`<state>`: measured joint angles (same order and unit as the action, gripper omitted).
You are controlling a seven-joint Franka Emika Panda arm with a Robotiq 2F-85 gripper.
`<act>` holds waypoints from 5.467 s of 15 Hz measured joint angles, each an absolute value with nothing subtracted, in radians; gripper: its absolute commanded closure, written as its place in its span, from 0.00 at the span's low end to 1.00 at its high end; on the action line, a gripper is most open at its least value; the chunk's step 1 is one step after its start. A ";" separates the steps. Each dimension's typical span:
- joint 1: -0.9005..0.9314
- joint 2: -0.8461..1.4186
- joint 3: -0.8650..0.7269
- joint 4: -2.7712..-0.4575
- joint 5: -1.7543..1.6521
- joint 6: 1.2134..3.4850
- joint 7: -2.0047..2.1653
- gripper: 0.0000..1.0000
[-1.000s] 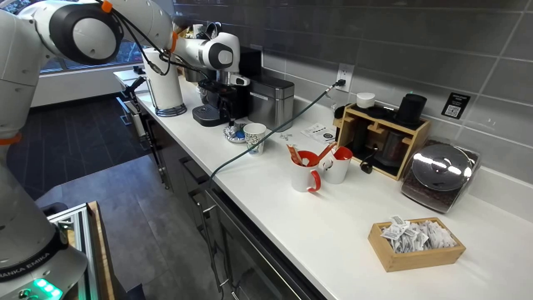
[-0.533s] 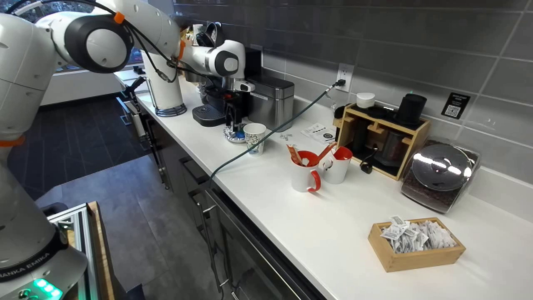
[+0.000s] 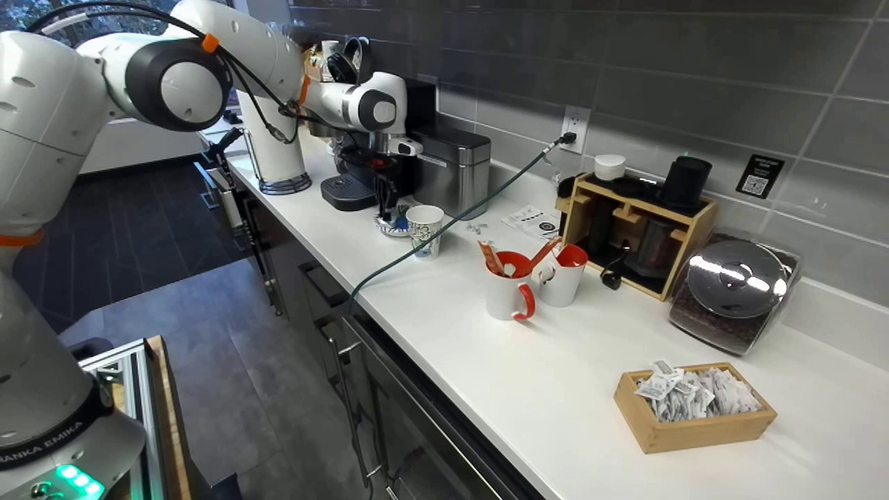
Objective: Remove the coffee cup from the top of the silver bin and place it on the counter then put one sachet from the bowl in the coffee cup.
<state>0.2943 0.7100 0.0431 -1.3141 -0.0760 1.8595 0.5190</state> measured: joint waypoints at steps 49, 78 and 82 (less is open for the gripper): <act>0.355 0.703 0.007 -1.184 -0.082 1.717 0.703 0.99; 0.223 0.335 -0.051 -1.650 -0.248 1.977 1.325 0.99; 0.229 0.336 -0.033 -1.646 -0.284 1.977 1.332 0.99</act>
<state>0.2285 0.3358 -0.0332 -1.6460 -0.2841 1.9773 1.3324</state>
